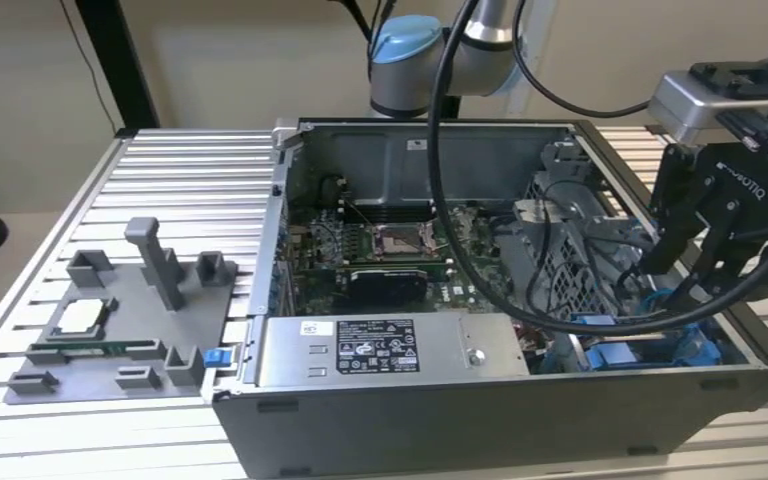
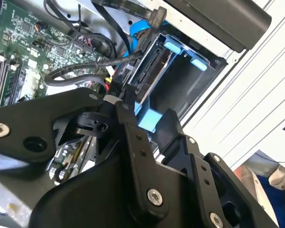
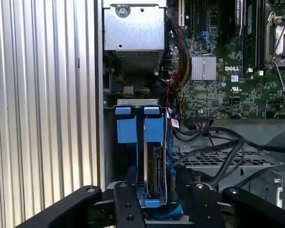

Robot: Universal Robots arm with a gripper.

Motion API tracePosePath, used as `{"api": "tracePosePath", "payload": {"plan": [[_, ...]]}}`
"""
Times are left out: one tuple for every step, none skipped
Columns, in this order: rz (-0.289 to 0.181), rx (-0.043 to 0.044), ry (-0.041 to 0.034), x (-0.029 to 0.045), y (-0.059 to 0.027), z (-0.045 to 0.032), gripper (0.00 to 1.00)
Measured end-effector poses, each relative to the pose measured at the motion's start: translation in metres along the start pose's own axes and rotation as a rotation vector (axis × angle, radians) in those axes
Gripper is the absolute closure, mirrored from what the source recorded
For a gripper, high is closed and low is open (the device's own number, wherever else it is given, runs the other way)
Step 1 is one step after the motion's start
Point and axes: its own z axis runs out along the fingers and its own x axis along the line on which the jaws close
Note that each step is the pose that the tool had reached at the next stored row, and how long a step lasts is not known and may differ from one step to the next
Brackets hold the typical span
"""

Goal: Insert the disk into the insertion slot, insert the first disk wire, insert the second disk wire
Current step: 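Insert the disk into the insertion slot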

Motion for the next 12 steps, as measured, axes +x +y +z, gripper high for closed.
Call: {"api": "tracePosePath", "payload": {"plan": [[0.000,0.0000,-0.0001,0.0000,0.0001,-0.0015,0.00],[0.001,0.0000,-0.0001,-0.0001,0.0001,-0.0034,0.00],[0.001,0.0001,-0.0002,-0.0001,0.0002,-0.0057,0.00],[0.001,0.0001,0.0000,-0.0002,0.0003,-0.0087,0.00],[0.001,0.0001,-0.0001,-0.0002,0.0004,-0.0123,0.00],[0.001,0.0001,-0.0002,-0.0003,0.0005,-0.0162,0.00],[0.001,0.0001,0.0000,-0.0004,0.0006,-0.0203,0.00],[0.001,0.0003,-0.0001,-0.0006,0.0007,-0.0238,0.00],[0.001,0.0009,-0.0001,-0.0009,0.0007,-0.0256,0.00],[0.001,0.0018,-0.0002,-0.0012,0.0007,-0.0268,0.00],[0.001,0.0031,-0.0004,-0.0019,0.0008,-0.0270,0.00],[0.001,0.0048,-0.0004,-0.0025,0.0008,-0.0271,0.00]]}}
